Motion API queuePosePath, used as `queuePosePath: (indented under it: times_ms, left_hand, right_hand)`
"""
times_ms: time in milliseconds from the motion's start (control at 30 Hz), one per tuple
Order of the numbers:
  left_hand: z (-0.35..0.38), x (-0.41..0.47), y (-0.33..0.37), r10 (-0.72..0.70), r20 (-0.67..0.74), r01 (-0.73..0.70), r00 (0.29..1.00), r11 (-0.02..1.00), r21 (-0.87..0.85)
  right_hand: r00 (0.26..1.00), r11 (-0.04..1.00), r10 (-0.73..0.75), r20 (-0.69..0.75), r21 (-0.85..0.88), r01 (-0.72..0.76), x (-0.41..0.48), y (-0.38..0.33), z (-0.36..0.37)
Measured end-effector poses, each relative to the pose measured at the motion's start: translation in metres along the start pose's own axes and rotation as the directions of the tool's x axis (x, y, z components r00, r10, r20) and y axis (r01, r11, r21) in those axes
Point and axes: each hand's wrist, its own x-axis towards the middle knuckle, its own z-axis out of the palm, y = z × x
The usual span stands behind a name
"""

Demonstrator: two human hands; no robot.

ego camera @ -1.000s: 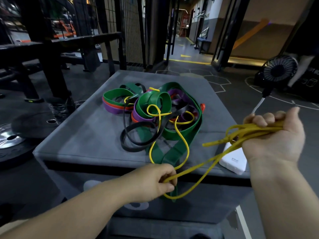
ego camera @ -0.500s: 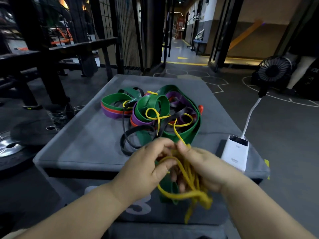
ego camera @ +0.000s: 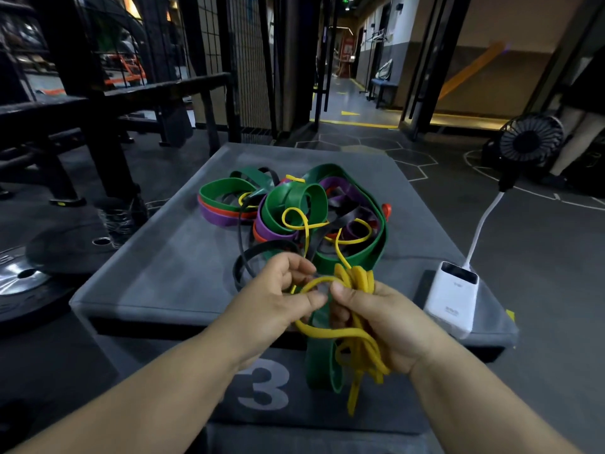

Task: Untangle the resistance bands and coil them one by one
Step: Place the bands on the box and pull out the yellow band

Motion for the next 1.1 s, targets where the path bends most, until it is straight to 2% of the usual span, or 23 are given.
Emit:
queuePosePath:
  times_ms: [67,200,333,500,567,600,667,733,833,867,933,1033,1100]
  left_hand:
    - [0.000,-0.001,0.002,-0.147,0.121,0.159,0.982,0.983,-0.094]
    - [0.003,-0.004,0.004,-0.247,0.276,0.316,0.929,0.917,-0.244]
    - [0.005,-0.005,0.007,-0.218,0.315,0.367,0.924,0.737,-0.568]
    - [0.008,-0.006,0.007,-0.077,0.305,0.286,0.949,0.616,-0.734]
    - [0.009,-0.006,0.007,-0.085,0.312,0.287,0.946,0.664,-0.690]
    - [0.010,-0.007,0.008,-0.095,0.326,0.288,0.941,0.730,-0.620]
    - [0.011,-0.007,0.003,-0.107,0.344,0.244,0.933,0.891,-0.383]
    - [0.013,-0.007,-0.003,-0.091,0.353,0.157,0.931,0.974,-0.164]
    - [0.017,-0.005,-0.005,-0.051,0.239,0.049,0.970,0.999,0.017]
    - [0.017,-0.004,-0.004,-0.031,0.176,0.026,0.984,0.999,0.029]
    - [0.014,-0.001,-0.002,0.009,0.067,-0.005,0.998,0.998,-0.056]
    - [0.007,0.006,-0.004,0.043,-0.044,-0.050,0.998,0.985,-0.164]
    - [0.006,0.007,-0.008,0.075,-0.050,-0.079,0.996,0.994,-0.082]
  right_hand:
    - [0.994,0.998,-0.041,-0.102,0.041,0.045,0.002,0.000,-0.001]
    - [0.962,0.993,-0.061,-0.266,0.079,0.085,0.005,-0.001,-0.002]
    - [0.927,0.991,-0.111,-0.357,0.033,0.131,0.010,0.004,-0.004]
    - [0.878,0.979,-0.198,-0.435,-0.042,0.200,0.016,0.010,-0.007]
    - [0.851,0.970,-0.238,-0.468,-0.067,0.234,0.017,0.010,-0.007]
    - [0.848,0.969,-0.236,-0.475,-0.044,0.245,0.017,0.009,-0.007]
    - [0.862,0.955,-0.182,-0.473,0.122,0.269,0.017,0.005,-0.006]
    - [0.884,0.914,-0.108,-0.454,0.305,0.268,0.016,-0.001,-0.007]
    - [0.935,0.847,-0.064,-0.350,0.476,0.237,0.009,-0.013,-0.015]
    - [0.962,0.832,-0.061,-0.267,0.519,0.197,0.005,-0.016,-0.019]
    - [0.997,0.829,-0.069,-0.044,0.553,0.081,-0.002,-0.020,-0.024]
    - [0.954,0.867,-0.077,0.290,0.491,-0.079,-0.005,-0.016,-0.027]
    - [0.885,0.878,-0.075,0.460,0.451,-0.159,-0.004,-0.011,-0.025]
